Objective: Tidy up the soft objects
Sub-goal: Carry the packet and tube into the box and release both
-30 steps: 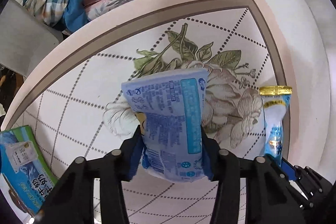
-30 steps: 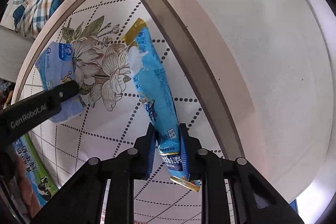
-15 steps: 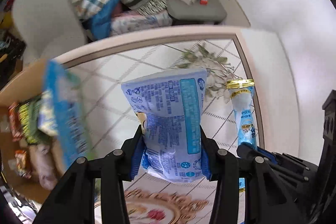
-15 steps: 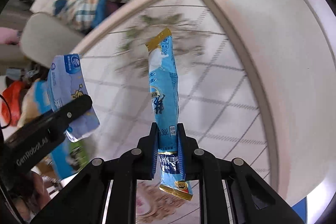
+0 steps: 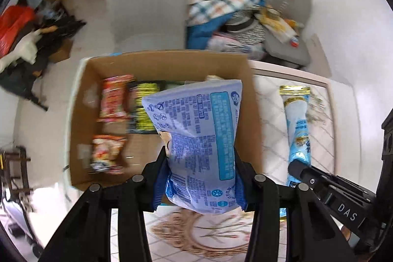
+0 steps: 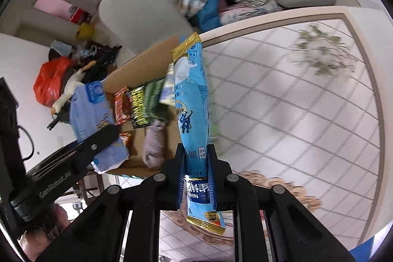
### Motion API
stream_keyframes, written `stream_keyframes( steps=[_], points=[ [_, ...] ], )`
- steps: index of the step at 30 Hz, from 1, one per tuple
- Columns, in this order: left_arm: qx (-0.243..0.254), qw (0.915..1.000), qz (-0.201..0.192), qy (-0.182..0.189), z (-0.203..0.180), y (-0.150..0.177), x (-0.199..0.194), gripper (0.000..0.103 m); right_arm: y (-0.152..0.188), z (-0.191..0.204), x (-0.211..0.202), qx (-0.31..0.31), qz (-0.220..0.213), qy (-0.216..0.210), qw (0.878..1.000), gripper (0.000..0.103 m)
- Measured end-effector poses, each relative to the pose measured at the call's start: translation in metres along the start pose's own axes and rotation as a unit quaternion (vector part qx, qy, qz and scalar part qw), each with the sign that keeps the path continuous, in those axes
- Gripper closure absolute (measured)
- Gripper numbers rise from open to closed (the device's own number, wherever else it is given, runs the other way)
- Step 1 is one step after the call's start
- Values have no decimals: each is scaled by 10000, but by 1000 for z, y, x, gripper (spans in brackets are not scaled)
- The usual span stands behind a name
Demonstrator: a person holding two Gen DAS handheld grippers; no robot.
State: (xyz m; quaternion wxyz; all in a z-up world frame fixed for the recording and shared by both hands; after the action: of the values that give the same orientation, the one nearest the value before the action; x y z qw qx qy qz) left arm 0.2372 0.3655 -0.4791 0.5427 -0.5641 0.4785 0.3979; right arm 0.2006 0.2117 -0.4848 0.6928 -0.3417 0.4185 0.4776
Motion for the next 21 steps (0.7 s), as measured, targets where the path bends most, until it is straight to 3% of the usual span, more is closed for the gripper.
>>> stream_keyframes(
  steps=[4,8,12,21],
  points=[
    [-164,9997,167,-86,42,7,17,61,9,33,35,60,-32,232,9997,86],
    [-310,9985,454,-7,71,14,46,61,14,42,65,462,-100,453,9979,86],
    [-307,9971,696,81,80,20,67,61,12,44,90,816,-261,676,9940,86],
    [-61,9929,1178,121,78,28,113,60,6,36,124,967,-328,1085,9888,86]
  ],
)
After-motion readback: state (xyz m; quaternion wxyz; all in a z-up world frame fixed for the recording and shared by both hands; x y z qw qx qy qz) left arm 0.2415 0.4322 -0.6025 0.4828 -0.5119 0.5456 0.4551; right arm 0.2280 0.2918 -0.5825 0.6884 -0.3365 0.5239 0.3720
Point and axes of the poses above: each gripper's, at about its wrist camera, not at the fingertips, and x roughly the way its jaws point, z to its left, y to its underside, the point moved 9 cm from there along x, roughly the way its jaws point, and after that the axes turned 4 degrees about x, right-handed, at the moved point
